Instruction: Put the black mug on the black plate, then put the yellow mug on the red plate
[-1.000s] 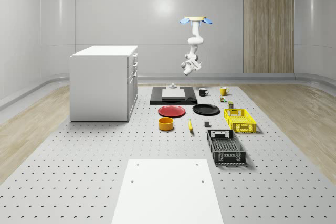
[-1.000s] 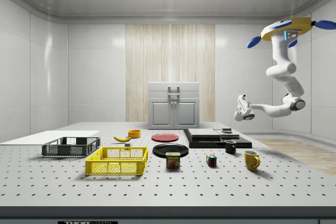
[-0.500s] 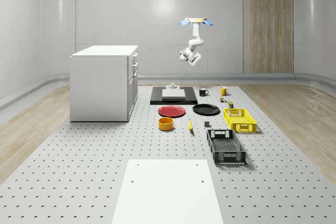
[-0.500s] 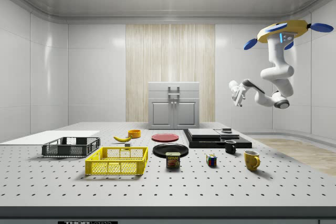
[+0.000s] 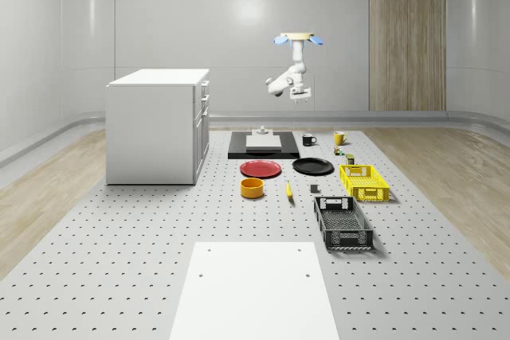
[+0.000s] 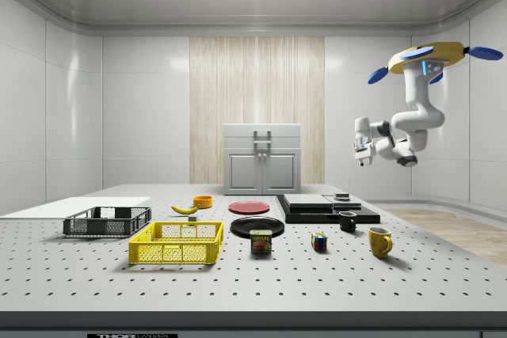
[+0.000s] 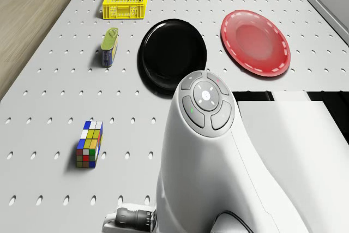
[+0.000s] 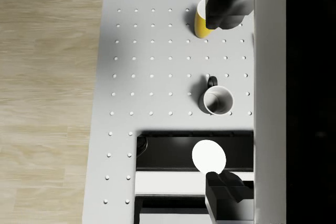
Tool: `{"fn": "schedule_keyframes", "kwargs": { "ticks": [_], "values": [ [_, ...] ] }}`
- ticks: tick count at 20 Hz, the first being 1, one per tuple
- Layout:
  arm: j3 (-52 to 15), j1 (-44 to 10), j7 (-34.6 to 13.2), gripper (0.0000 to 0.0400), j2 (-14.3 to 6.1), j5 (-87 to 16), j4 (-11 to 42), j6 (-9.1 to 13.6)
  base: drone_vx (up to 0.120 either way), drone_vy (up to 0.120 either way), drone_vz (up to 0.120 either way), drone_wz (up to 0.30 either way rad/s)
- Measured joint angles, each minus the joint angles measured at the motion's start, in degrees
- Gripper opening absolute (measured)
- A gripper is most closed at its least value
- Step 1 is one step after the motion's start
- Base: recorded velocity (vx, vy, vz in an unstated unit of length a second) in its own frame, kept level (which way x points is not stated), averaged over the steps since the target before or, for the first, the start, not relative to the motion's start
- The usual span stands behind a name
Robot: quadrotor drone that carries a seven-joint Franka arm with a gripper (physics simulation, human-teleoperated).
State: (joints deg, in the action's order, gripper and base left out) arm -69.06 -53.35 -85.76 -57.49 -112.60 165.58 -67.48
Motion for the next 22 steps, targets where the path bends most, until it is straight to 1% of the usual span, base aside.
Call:
{"fn": "schedule_keyframes", "kwargs": {
  "ticks": [2,8,22],
  "values": [
    [-0.9,-1.8,-1.2,0.0400,-0.9,-0.6,0.2,0.5,0.040,0.000,-0.120,0.000],
    [-2.6,-5.0,-3.5,0.0400,-3.3,-1.0,0.4,0.5,0.120,0.000,-0.120,0.000],
    [-4.6,-7.8,-5.7,0.0400,-7.7,0.8,0.1,-2.6,0.120,0.000,-0.120,0.000]
  ]
}}
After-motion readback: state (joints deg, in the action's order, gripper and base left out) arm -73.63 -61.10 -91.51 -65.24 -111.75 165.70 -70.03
